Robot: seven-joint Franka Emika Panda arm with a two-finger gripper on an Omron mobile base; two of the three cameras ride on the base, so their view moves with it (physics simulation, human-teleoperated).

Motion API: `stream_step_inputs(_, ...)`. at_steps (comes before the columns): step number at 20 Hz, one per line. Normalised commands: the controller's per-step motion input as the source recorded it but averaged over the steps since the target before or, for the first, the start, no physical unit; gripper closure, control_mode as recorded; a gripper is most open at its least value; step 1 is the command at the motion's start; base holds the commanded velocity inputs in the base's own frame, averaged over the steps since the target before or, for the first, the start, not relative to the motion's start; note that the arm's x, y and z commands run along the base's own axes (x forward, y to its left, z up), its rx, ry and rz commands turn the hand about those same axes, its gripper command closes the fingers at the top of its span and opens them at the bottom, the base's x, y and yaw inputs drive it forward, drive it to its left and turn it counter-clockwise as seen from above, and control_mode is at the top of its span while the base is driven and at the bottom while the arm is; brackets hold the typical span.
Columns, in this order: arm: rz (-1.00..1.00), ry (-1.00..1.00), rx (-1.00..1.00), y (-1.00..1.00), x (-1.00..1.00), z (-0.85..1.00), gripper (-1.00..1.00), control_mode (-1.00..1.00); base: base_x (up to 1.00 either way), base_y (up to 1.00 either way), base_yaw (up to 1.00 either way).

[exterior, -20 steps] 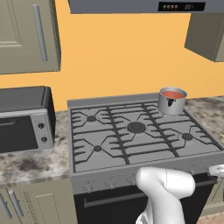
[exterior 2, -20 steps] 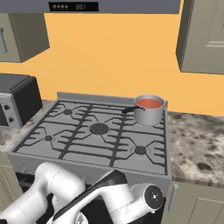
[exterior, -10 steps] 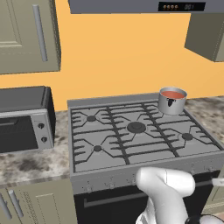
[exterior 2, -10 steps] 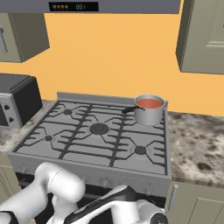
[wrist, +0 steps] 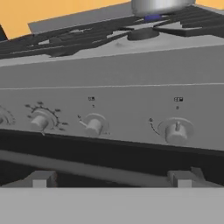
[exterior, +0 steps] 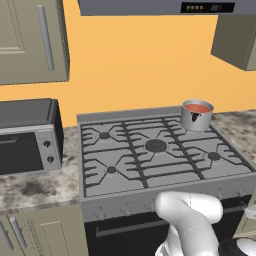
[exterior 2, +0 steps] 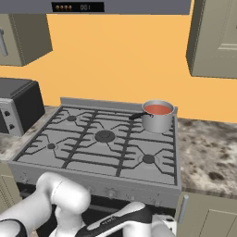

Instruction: Wait until the marinara sauce is simmered to a deep red color and then turn off the stove.

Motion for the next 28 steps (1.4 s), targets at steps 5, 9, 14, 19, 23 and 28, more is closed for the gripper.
stream_step_inputs(5, 0.08, -0.07, -0.21, 0.25, 0.15, 0.0, -1.0, -1.0, 0.0, 0.0, 0.0)
stream_step_inputs(9, 0.04, 0.0, -0.23, 0.61, 0.12, 0.0, -1.0, -1.0, 0.0, 0.0, 0.0)
stream_step_inputs(14, 0.02, 0.0, -0.24, 0.59, 0.01, -0.01, -1.0, -1.0, 0.0, 0.0, 0.0)
stream_step_inputs(19, 0.01, -0.02, -0.15, 0.32, 0.0, -0.02, -1.0, -1.0, 0.0, 0.0, 0.0)
stream_step_inputs(23, 0.0, -0.11, -0.02, 0.03, 0.0, 0.0, -1.0, -1.0, 0.0, 0.0, 0.0)
stream_step_inputs(28, 0.01, -0.21, -0.07, 0.1, 0.04, 0.1, -1.0, -1.0, 0.0, 0.0, 0.0)
